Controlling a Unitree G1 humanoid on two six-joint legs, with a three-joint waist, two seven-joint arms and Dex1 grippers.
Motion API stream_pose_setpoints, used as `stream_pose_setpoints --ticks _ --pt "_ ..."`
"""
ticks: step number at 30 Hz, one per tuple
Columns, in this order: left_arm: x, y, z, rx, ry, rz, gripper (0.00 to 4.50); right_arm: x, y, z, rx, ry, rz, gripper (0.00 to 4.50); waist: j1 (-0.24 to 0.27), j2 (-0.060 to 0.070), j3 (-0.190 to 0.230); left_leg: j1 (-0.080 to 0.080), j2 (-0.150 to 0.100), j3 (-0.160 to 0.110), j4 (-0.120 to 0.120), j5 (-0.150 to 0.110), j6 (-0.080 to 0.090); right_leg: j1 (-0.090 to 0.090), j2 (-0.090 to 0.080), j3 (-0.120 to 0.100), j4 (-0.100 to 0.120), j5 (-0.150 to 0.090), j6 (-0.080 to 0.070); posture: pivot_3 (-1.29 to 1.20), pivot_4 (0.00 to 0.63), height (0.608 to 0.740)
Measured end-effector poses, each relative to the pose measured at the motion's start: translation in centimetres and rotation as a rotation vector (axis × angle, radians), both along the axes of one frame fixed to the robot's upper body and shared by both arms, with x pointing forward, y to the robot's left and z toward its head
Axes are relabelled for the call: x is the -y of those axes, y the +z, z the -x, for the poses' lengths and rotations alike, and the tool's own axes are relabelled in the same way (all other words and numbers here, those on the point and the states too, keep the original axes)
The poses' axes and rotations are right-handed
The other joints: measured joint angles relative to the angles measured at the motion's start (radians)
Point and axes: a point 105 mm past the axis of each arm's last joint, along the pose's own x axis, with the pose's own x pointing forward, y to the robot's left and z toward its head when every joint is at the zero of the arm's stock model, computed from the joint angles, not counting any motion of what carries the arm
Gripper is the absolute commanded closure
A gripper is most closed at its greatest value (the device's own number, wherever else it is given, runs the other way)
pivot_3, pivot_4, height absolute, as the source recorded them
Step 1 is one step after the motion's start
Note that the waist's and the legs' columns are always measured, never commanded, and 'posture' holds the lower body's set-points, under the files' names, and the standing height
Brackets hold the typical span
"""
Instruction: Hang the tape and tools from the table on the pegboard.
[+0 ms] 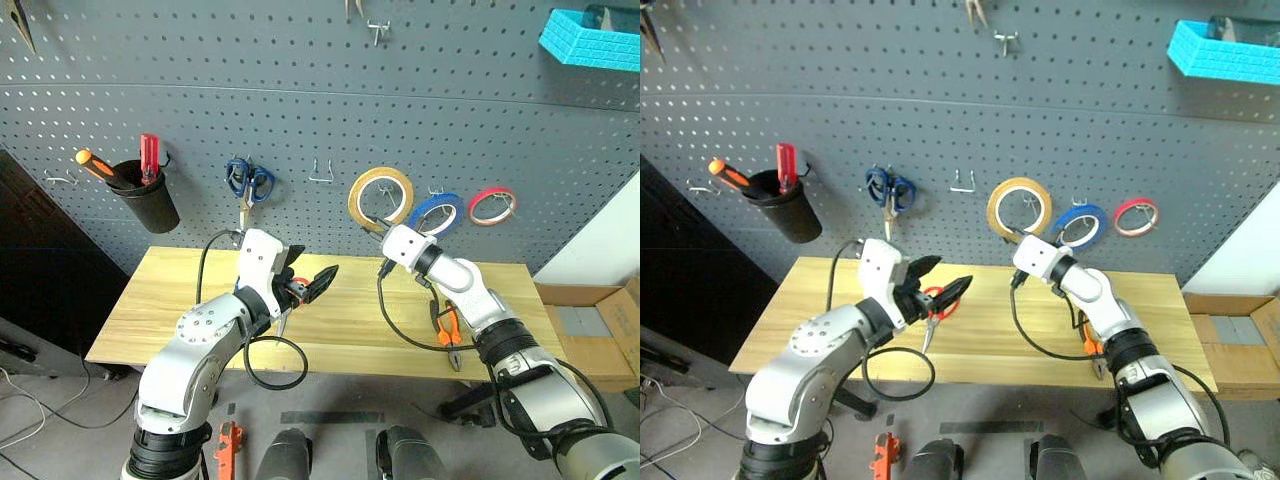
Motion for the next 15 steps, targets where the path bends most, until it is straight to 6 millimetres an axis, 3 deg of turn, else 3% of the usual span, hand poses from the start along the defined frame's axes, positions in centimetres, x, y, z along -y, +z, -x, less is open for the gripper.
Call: stream_pose_setpoints --ticks 15 --pt "0.7 0.2 -0.3 -0.001 -0.03 -0.003 0.58 0.3 -2.3 1.9 -0.081 -0.006 -0.002 4.38 -0.003 0.0 0.0 -0.002 0.001 0.0 -0.003 0.0 0.0 -0.003 0.0 0.0 0.0 0.002 0.001 0.13 0.104 0.74"
